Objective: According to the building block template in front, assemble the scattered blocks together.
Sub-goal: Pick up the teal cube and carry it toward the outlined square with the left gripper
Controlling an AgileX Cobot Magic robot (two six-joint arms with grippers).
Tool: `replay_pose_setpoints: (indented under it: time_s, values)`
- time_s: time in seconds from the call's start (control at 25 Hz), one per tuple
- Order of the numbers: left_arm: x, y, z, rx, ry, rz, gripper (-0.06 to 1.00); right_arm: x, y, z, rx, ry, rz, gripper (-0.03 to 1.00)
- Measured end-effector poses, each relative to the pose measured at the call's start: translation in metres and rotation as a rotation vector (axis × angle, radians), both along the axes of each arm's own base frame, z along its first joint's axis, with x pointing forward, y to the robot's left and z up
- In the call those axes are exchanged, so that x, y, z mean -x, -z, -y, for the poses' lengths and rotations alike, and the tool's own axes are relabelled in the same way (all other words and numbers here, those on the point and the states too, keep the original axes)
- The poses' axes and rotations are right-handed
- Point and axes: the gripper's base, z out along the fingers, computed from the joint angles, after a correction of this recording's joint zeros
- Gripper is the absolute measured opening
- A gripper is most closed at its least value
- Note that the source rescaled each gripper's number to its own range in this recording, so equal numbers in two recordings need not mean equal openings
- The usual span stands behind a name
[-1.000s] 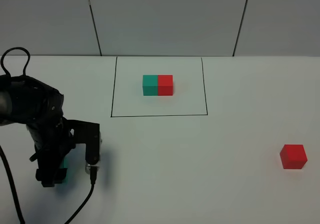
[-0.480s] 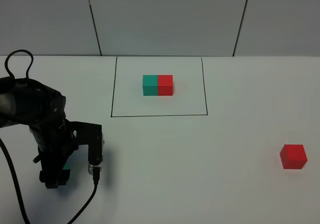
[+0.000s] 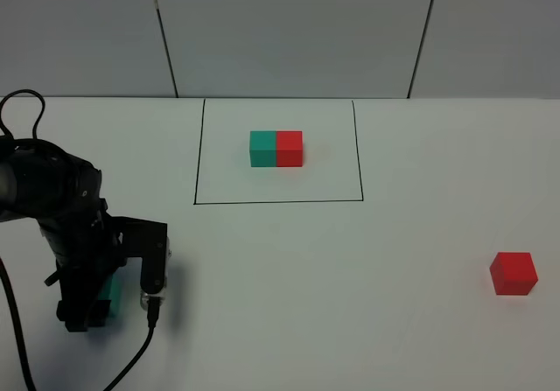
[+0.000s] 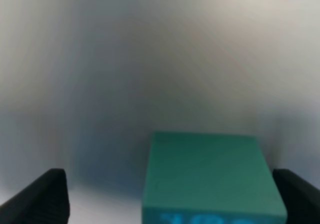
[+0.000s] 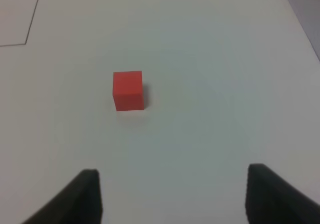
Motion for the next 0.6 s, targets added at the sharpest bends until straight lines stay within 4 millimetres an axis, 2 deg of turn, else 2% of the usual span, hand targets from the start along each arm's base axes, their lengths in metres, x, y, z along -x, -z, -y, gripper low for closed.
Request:
replay_pose_setpoints:
  time_s: [0.6]
  values:
    - [0.001, 0.011, 0.003, 0.032, 0.040, -0.042, 0.85, 0.000, 0.000, 0.000, 0.000, 0.000, 0.000, 0.58]
